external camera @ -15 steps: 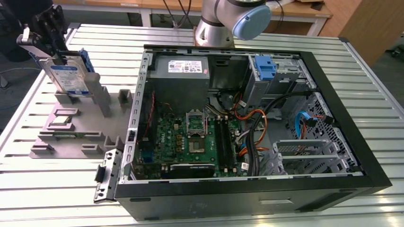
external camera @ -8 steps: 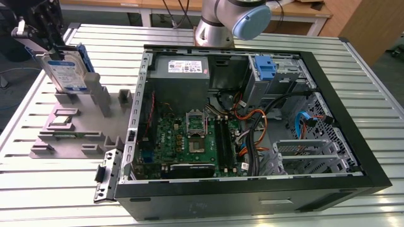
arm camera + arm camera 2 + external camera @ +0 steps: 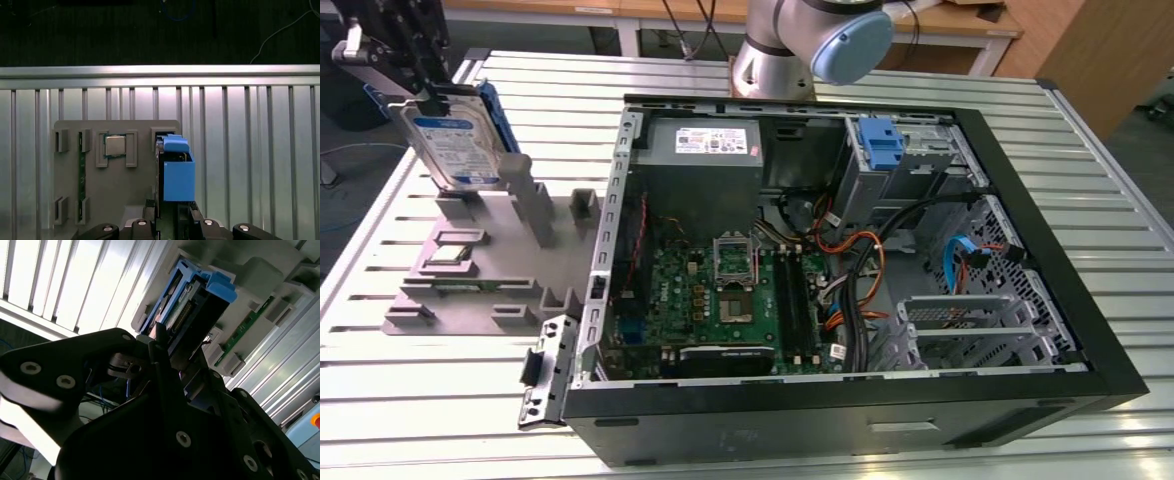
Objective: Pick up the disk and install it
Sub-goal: 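Pick up the disk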
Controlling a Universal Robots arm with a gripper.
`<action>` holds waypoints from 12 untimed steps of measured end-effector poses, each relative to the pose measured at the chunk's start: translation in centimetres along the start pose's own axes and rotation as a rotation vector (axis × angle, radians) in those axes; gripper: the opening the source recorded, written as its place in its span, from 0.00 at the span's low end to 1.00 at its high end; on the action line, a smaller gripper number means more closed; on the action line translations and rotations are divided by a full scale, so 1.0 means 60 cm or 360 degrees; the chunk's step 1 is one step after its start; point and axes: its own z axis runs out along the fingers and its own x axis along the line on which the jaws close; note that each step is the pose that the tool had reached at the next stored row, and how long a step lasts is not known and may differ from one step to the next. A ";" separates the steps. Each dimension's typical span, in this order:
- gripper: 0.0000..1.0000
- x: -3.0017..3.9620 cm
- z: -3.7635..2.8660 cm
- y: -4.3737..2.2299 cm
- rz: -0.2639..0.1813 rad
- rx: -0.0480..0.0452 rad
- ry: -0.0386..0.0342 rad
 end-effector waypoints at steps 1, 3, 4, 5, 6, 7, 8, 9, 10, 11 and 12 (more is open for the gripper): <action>0.35 0.000 0.000 0.000 0.0000 0.0000 0.0000; 0.35 0.000 0.000 0.000 0.0000 0.0000 0.0000; 0.35 0.000 0.000 0.000 0.0000 0.0000 0.0000; 0.35 0.000 0.000 0.000 0.0000 0.0000 0.0000; 0.35 0.000 0.000 0.000 0.0000 0.0000 0.0000; 0.35 0.000 0.000 0.000 0.0000 0.0000 0.0000; 0.35 0.000 0.000 0.000 0.0000 0.0000 0.0000; 0.35 0.000 0.000 0.000 0.0000 0.0000 0.0000; 0.35 0.000 0.000 0.000 0.0000 0.0000 0.0000; 0.35 0.000 0.000 0.000 0.0000 0.0000 0.0001; 0.35 0.000 -0.001 0.000 0.0000 -0.0001 0.0001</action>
